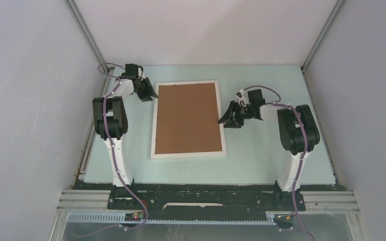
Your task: Put the photo into the frame
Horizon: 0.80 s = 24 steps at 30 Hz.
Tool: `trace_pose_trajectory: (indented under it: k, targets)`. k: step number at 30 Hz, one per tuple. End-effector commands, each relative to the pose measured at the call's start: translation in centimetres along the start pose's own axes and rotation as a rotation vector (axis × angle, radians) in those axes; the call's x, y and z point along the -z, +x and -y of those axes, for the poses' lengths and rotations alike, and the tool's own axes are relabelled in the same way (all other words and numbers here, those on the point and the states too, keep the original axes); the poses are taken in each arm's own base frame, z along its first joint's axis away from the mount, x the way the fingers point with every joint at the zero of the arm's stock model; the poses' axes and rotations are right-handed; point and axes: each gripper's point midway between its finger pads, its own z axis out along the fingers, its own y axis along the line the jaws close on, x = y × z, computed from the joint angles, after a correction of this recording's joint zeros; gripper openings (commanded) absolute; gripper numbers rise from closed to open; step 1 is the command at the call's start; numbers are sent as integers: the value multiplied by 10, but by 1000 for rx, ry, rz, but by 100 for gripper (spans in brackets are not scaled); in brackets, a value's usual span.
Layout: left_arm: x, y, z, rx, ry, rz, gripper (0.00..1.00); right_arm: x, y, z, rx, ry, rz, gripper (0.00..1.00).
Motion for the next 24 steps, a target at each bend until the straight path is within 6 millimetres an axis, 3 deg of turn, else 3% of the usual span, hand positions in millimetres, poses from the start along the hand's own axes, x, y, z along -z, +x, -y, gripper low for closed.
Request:
trace_pose_trajectory:
  k: [1,9,24]
  targets:
    - [-3,7,-3,-10,-24,-30,26,-1,-4,-25,57,-56,-11,58]
    - [-3,5,5,30,33,-36,27,-1,-5,-25,58,-57,-12,58]
    - [-1,3,-16,53,-52,-21,27,0,-4,-28,63,-61,-14,58]
